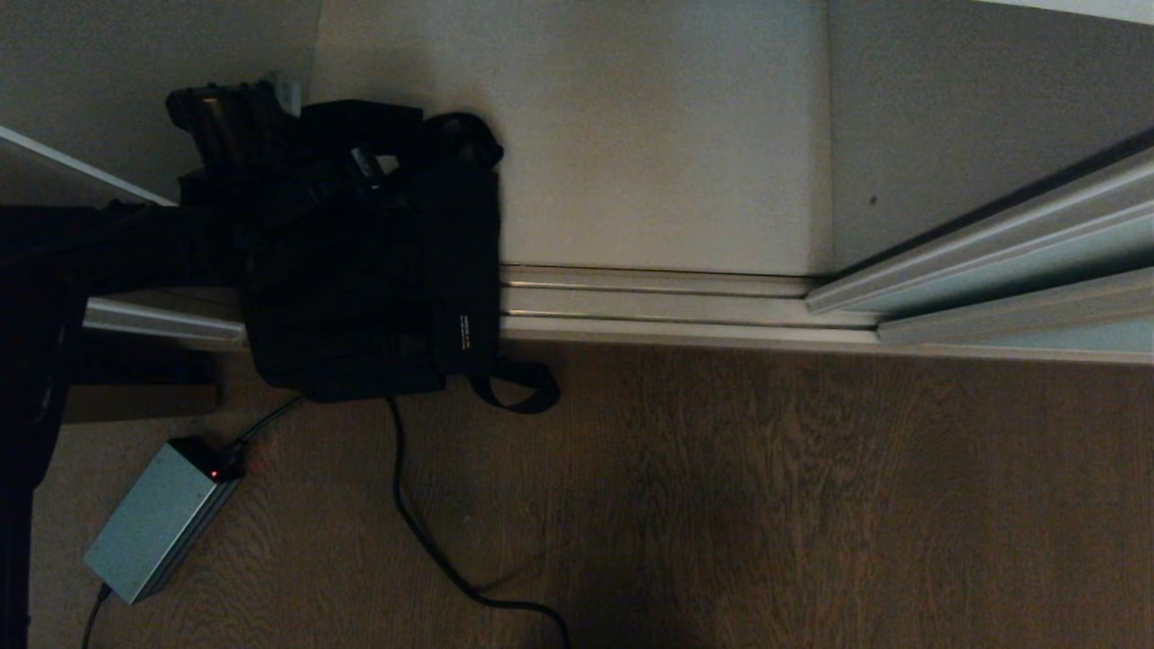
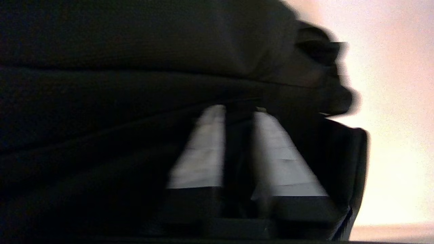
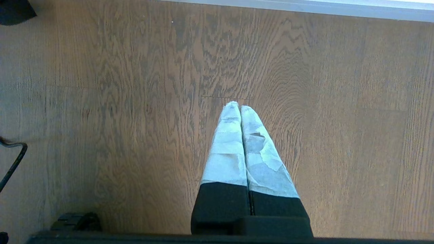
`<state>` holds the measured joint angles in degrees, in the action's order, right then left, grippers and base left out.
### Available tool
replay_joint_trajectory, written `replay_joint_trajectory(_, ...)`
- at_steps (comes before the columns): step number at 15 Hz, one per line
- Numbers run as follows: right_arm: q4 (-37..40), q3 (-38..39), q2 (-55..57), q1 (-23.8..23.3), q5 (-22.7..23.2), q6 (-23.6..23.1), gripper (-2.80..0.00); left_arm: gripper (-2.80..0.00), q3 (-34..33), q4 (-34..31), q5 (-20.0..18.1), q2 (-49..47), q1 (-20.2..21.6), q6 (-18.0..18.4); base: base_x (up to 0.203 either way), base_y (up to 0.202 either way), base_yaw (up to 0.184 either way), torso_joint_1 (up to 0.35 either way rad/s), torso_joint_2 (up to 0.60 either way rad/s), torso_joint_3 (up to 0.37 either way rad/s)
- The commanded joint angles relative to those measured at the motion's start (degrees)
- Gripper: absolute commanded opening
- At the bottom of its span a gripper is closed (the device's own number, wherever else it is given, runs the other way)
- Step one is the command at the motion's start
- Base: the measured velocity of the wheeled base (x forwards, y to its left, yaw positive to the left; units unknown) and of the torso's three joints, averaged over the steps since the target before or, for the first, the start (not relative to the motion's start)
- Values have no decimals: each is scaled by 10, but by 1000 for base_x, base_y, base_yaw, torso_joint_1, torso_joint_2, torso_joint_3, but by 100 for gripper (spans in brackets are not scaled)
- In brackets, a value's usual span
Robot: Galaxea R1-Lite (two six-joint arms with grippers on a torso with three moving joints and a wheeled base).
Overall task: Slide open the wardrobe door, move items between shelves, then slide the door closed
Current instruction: Place the pillow on the lower shelf
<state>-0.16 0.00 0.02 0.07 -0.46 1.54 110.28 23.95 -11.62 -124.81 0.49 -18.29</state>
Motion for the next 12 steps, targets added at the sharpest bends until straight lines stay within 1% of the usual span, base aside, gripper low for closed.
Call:
replay_joint_trajectory(1, 0, 0, -2, 0, 0, 0, -280, 0, 2, 4, 1, -9, 0, -3, 0, 0, 0, 0, 0, 0)
replay_joint_trajectory(2, 0, 0, -2, 0, 0, 0, -280, 0, 2, 2, -1, -5, 0, -3, 0, 0, 0, 0, 0, 0)
replay_joint_trajectory(4, 0, 0, -2, 0, 0, 0, -280, 0, 0, -1, -6, 11, -1, 10, 0, 0, 0, 0, 0, 0)
replay_joint_trajectory(6, 0, 0, -2, 0, 0, 0, -280, 0, -10, -4, -5, 39, -7, 2, 0, 0, 0, 0, 0, 0)
replay_joint_trajectory(7, 0, 0, -2, 0, 0, 0, -280, 0, -16, -2, -1, 53, -11, -19, 0, 0, 0, 0, 0, 0)
replay_joint_trajectory(9, 0, 0, -2, 0, 0, 0, -280, 0, -17, -9, 9, 73, -14, -92, 0, 0, 0, 0, 0, 0)
replay_joint_trajectory(10, 0, 0, -2, 0, 0, 0, -280, 0, -17, -40, 7, 76, -15, -101, 0, 0, 0, 0, 0, 0)
replay_joint_trajectory(11, 0, 0, -2, 0, 0, 0, -280, 0, -15, -78, 3, 75, -17, -101, 0, 0, 0, 0, 0, 0)
replay_joint_trajectory(12, 0, 0, -2, 0, 0, 0, -280, 0, -17, -107, -10, 73, -26, -99, 0, 0, 0, 0, 0, 0)
